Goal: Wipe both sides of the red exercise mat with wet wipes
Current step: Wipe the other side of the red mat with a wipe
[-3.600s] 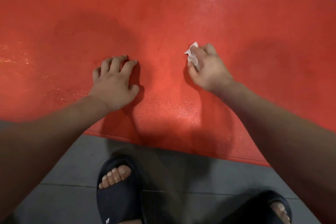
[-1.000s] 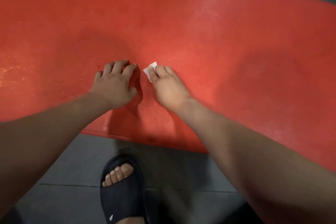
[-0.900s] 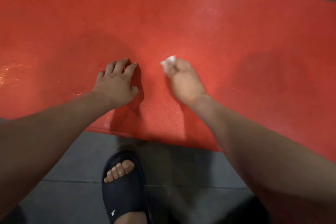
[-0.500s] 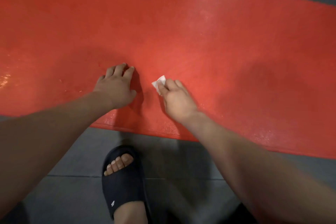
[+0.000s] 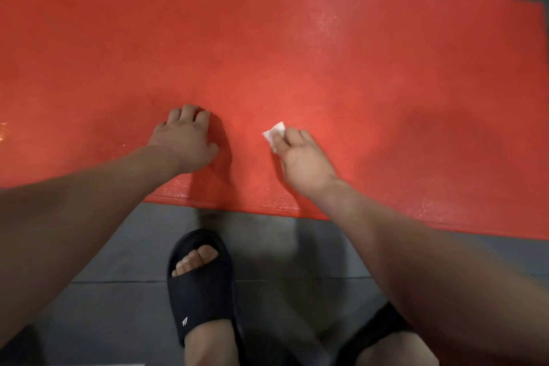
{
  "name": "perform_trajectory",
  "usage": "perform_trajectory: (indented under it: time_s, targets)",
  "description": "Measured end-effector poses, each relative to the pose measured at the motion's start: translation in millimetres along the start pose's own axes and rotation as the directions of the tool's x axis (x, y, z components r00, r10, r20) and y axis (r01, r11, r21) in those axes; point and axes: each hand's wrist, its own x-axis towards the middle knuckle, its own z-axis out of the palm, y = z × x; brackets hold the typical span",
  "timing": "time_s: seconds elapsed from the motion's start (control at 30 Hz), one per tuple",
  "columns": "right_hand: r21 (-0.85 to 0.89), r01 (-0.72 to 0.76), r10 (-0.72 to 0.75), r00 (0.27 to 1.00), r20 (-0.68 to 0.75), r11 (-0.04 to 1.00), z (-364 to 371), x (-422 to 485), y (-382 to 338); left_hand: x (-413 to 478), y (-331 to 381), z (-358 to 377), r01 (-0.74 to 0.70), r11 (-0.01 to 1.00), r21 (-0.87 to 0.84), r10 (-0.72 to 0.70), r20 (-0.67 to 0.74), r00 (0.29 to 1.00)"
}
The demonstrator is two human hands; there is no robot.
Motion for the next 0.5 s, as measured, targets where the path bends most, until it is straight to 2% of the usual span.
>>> perform_trajectory:
  time_s: [0.07, 0.1, 0.3, 0.5]
  targets:
    - [0.033, 0.077, -0.079, 0.996, 0.049, 0.996, -6.0, 0.9, -0.7, 4.6, 4.0, -0.4, -0.010, 1.000, -0.001, 0.010, -0.024, 1.000]
    - [0.035, 0.071, -0.073, 0.996, 0.042, 0.997, -11.2, 5.0, 1.9, 7.3, 6.0, -1.8, -0.010, 1.000, -0.003, 0.010, -0.033, 0.999]
    - [0.120, -0.134, 0.144, 0.987, -0.078, 0.984, -40.2, 58.0, 39.4, 39.7, 18.2, -13.0, -0.097, 0.994, -0.051, 0.087, -0.160, 0.983]
    - [0.082, -0.222, 0.231, 0.966, -0.118, 0.971, -47.9, 107.3, 85.5, 91.0, 26.5, -32.2, -0.163, 0.983, -0.088, 0.134, -0.273, 0.953]
